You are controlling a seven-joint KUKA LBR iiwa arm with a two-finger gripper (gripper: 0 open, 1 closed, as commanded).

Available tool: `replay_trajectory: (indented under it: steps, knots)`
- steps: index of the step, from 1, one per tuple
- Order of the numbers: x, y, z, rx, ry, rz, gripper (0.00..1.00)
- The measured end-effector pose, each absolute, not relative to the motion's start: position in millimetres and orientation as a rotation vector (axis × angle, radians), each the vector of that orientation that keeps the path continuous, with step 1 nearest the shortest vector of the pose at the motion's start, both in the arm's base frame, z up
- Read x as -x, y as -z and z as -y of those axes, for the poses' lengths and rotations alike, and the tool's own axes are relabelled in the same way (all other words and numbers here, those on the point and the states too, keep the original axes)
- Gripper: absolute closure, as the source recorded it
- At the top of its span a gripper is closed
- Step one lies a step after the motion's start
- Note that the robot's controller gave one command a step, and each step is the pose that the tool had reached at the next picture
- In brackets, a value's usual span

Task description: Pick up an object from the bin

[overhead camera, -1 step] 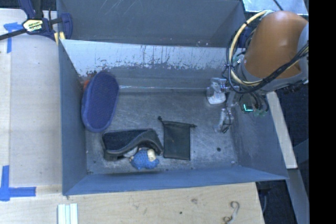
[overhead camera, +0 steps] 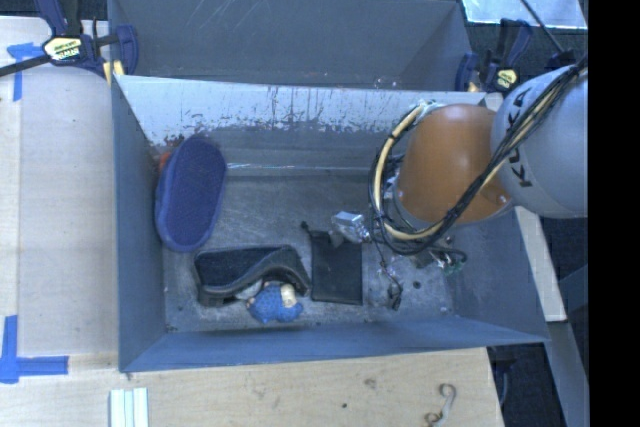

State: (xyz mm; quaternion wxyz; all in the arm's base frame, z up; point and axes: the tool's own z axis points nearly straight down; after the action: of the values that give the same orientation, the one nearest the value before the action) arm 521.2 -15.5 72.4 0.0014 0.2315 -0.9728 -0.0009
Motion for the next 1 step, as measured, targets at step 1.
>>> replay_trajectory:
  steps: [1]
  knots:
    - [-522.6, -74.2, 16.3, -0.727, 0.0, 3.058, 1.0]
